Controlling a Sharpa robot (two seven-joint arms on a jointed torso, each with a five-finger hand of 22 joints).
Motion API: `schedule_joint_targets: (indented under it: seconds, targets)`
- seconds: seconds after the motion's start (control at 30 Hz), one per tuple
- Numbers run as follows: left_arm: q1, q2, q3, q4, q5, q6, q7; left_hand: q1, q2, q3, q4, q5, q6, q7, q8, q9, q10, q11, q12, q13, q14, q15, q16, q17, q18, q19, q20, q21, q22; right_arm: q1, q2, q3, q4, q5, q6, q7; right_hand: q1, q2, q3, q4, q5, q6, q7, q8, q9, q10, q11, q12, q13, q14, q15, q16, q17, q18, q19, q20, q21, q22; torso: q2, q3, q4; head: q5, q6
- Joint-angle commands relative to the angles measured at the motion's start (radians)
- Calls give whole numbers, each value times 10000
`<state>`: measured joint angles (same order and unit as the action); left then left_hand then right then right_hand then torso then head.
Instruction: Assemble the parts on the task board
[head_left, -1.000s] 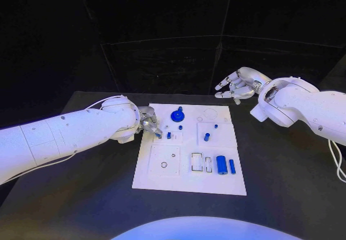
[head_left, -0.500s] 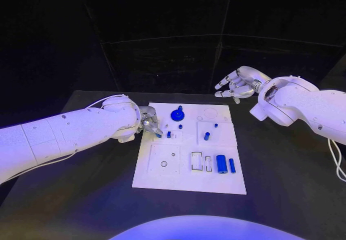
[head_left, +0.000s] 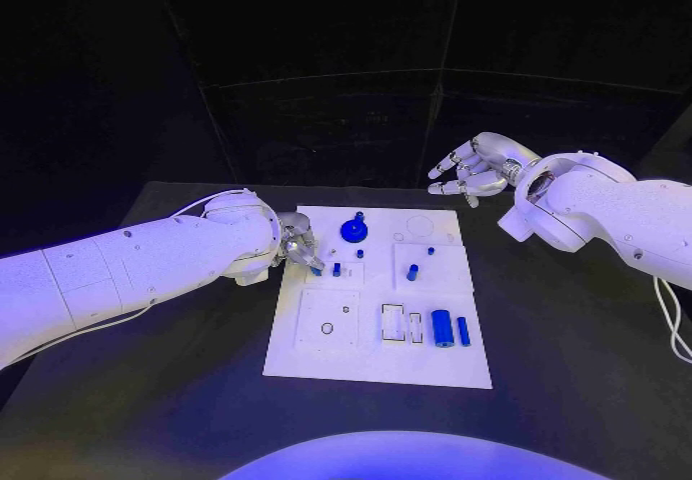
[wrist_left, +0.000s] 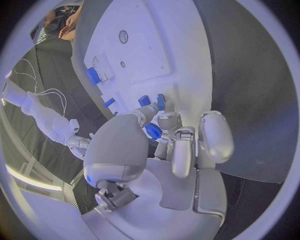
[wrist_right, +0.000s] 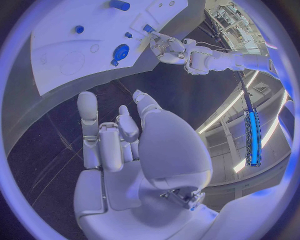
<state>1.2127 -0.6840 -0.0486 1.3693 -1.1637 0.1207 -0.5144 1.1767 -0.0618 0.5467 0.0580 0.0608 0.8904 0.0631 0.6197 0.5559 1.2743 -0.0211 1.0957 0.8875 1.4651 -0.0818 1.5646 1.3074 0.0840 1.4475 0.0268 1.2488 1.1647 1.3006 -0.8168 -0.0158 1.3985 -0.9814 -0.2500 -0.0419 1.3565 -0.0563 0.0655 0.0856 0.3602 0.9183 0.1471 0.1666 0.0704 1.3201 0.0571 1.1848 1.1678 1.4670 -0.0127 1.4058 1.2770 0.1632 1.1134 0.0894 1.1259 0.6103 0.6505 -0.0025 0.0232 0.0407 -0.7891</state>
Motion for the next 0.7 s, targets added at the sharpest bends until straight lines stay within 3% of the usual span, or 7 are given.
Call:
schedule_joint_targets:
  seconds: [0.03, 0.7]
  targets:
    - [-10, -1, -16, 14, -71, -99, -1, 43, 6, 1389, -1333, 28, -17, -66, 45, 11, 64, 4, 23, 5, 1057, 2, 62, 2634, 18, 75, -2, 52, 24, 20, 5, 8, 4, -19, 40, 96, 50, 75, 19, 28, 65, -57, 18, 30, -13, -63, 13, -26, -2, 435, -51, -23, 4, 55, -35, 7, -64, -2, -1, -5, -1, -7, -12]
    - [-57, -273, -15, 450, -72, -887, 144, 15, -37, 1488, -1357, 46, 5, -77, 88, 30, 144, -8, 91, 83, 1057, -6, 62, 2634, 6, 100, -8, 100, 88, 19, 22, 8, -26, -19, 50, 110, 56, 80, 28, 36, 74, -59, 20, 37, -12, -62, 14, -22, -2, 436, -51, -26, 2, 56, -33, 7, -69, -8, -8, -1, 10, 20, -56]
